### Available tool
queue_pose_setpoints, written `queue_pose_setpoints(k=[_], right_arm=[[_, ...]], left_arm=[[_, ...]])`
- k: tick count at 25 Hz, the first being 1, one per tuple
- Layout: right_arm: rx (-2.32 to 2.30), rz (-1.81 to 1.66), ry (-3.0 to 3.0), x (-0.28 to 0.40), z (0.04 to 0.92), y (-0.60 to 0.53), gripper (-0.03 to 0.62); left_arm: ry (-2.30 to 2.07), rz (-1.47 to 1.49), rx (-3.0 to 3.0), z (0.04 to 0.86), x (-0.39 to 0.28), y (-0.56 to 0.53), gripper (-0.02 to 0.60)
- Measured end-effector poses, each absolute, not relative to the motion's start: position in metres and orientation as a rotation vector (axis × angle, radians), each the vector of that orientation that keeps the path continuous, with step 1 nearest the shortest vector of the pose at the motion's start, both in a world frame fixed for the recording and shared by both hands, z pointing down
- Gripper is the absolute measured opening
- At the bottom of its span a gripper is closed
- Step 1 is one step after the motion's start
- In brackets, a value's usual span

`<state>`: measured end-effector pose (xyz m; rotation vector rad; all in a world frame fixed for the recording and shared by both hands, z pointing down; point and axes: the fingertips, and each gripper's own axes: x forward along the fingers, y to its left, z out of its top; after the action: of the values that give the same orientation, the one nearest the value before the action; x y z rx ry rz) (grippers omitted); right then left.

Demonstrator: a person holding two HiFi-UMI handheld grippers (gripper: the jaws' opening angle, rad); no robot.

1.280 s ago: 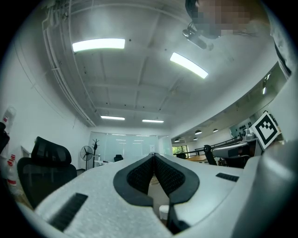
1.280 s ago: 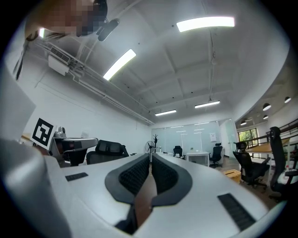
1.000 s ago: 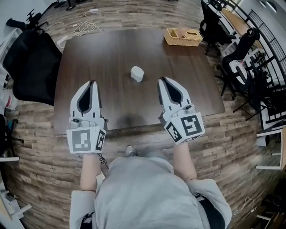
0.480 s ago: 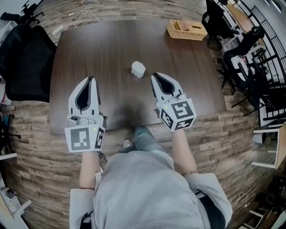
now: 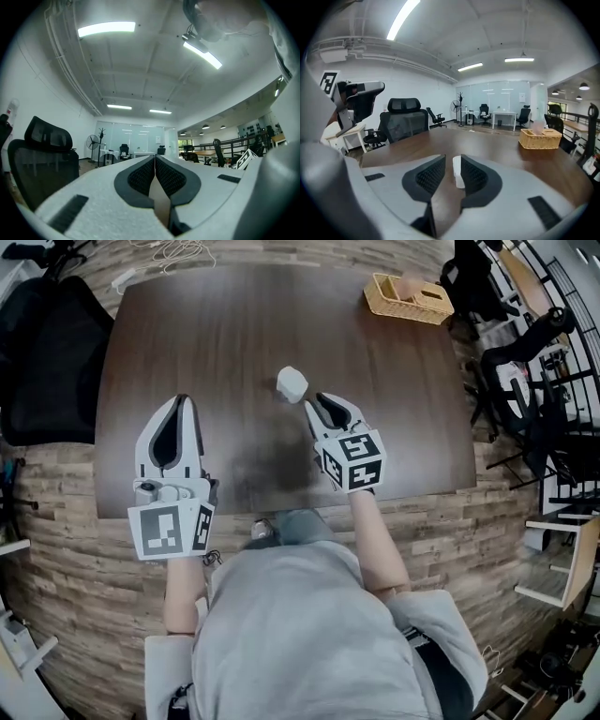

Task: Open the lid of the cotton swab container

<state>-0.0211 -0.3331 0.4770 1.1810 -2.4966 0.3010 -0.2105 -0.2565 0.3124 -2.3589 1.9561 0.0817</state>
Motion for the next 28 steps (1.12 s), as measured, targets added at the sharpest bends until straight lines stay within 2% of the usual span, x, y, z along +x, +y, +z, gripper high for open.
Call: queue_pose_setpoints(k=[10,28], right_arm=[[1.081,0.37,-2.397,-0.026,0.555,-0.367,0.206],[1.043,0.35,-2.311,-0.042,0.626,-0.404,0.213]], left_arm=[[2.084,0.018,-2.303,0.331,-0.223,-0.285,0.011],[2.24,-0.117,-2.241,0.362,-0.24,-0.305,0.011]])
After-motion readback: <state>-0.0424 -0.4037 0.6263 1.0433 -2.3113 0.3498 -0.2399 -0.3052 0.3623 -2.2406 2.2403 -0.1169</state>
